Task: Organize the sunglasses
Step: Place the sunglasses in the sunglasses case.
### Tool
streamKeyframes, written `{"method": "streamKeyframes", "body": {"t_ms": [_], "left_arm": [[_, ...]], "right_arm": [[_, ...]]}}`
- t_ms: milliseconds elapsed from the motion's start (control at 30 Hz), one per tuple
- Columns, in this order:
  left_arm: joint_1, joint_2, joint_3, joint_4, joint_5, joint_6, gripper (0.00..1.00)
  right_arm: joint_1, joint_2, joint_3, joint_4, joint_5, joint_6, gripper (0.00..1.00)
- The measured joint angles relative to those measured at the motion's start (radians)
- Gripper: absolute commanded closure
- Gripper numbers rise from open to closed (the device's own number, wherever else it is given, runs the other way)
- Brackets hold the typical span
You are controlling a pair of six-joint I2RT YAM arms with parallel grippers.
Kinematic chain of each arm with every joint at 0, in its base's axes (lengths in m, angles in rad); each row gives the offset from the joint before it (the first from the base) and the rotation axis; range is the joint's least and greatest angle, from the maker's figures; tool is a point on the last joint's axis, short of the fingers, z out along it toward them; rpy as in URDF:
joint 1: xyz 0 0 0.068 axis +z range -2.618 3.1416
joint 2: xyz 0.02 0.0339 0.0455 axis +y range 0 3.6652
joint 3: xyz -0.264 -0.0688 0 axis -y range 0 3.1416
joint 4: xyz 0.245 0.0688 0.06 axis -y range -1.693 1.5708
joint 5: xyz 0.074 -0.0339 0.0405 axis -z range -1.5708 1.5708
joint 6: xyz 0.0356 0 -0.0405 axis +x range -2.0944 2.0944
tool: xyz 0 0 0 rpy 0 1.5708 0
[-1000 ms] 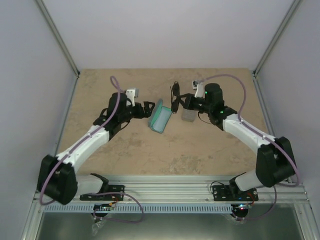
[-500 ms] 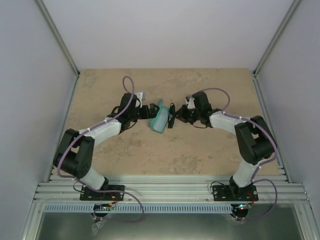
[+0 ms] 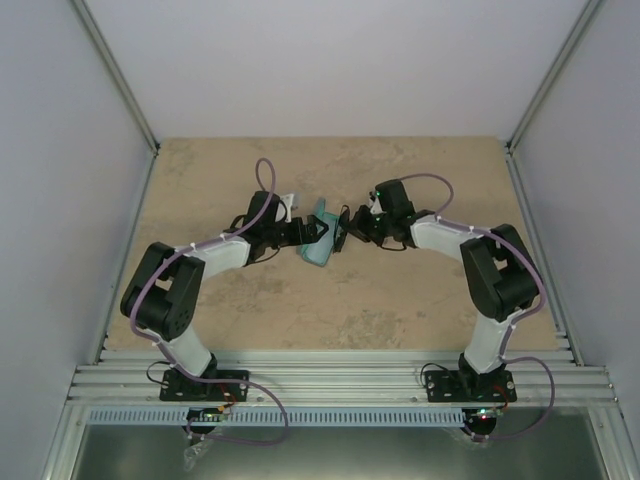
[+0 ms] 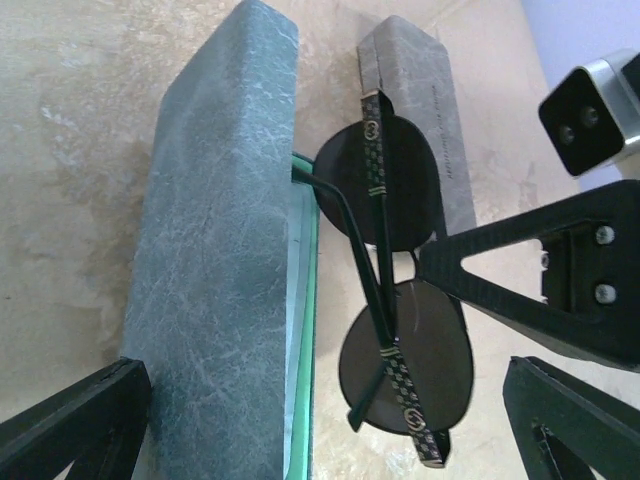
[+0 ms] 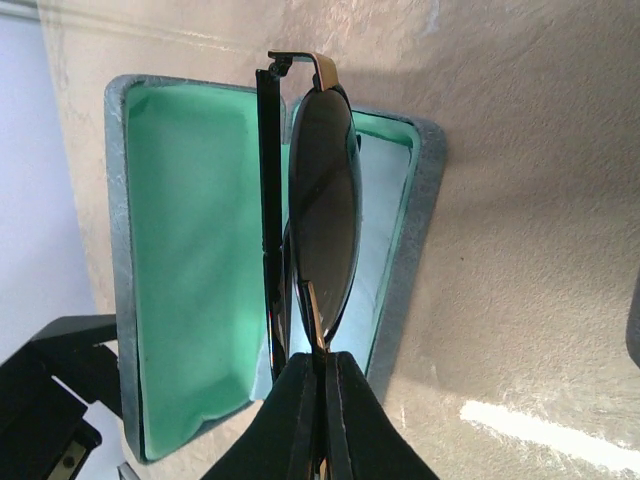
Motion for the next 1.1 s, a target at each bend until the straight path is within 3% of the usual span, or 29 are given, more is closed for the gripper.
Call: {"method": "streamKeyframes", "body": {"t_ms": [567, 833, 1100], "left_arm": [[0.001, -0.001, -0.024, 0.04, 0.084, -0.063, 0.01], [0.002, -0.001, -0.025, 0.043, 0.094, -0.064, 0.01], [0.002, -0.002, -0.025, 0.043, 0.093, -0.063, 0.01]], "right_arm": [[0.042, 0.039, 0.057, -0.106, 0.059, 0.03, 0.98], [0.06, 0.06, 0.074, -0.123, 0.08, 0.039, 0.73], [0.075, 0.06, 0.082, -0.121, 0.082, 0.029, 0.7]]}}
